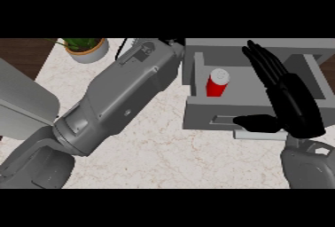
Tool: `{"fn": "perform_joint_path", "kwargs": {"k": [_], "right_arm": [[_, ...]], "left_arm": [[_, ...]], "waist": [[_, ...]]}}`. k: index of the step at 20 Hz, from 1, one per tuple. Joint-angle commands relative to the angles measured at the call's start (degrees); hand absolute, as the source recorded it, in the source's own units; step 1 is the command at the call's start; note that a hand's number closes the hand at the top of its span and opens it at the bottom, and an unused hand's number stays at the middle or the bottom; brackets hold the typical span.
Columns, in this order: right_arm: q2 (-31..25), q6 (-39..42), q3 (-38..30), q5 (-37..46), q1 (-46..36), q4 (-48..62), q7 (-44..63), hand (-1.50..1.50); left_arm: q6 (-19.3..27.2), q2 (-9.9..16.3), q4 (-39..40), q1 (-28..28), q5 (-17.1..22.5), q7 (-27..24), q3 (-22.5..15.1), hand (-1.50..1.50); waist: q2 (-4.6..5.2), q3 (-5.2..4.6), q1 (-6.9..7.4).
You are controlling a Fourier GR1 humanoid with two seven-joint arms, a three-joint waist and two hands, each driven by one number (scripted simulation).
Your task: Pick up the can, place it into the drawer and close the drawer
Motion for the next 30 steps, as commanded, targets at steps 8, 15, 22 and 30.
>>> {"fn": "perform_joint_path", "kwargs": {"k": [8, 15, 22, 30], "right_arm": [[-0.24, -12.73, 2.49, 14.24, -14.01, 30.3, -2.39, -1.5], [0.64, -26.8, -0.57, 18.52, -19.01, 50.69, -4.63, -1.5], [0.8, -36.79, -2.96, 21.55, -23.82, 63.22, -4.61, -1.5], [-0.46, -44.6, -7.16, 21.93, -32.67, 75.46, -5.18, -1.5]], "left_arm": [[0.72, 8.29, -9.73, 4.36, -3.25, 6.75, -0.89, -1.5], [3.89, 10.36, -17.33, 9.21, -5.49, 8.82, -1.59, -1.5], [2.34, 16.33, -23.84, 11.29, -6.84, 12.81, -0.86, -1.5], [4.01, 17.5, -29.02, 14.77, -8.06, 13.65, -0.22, -1.5]], "waist": [[-0.03, 0.03, 1.3], [0.35, 0.08, 1.75], [0.33, 0.09, 1.52], [0.86, 0.12, 3.1]]}}
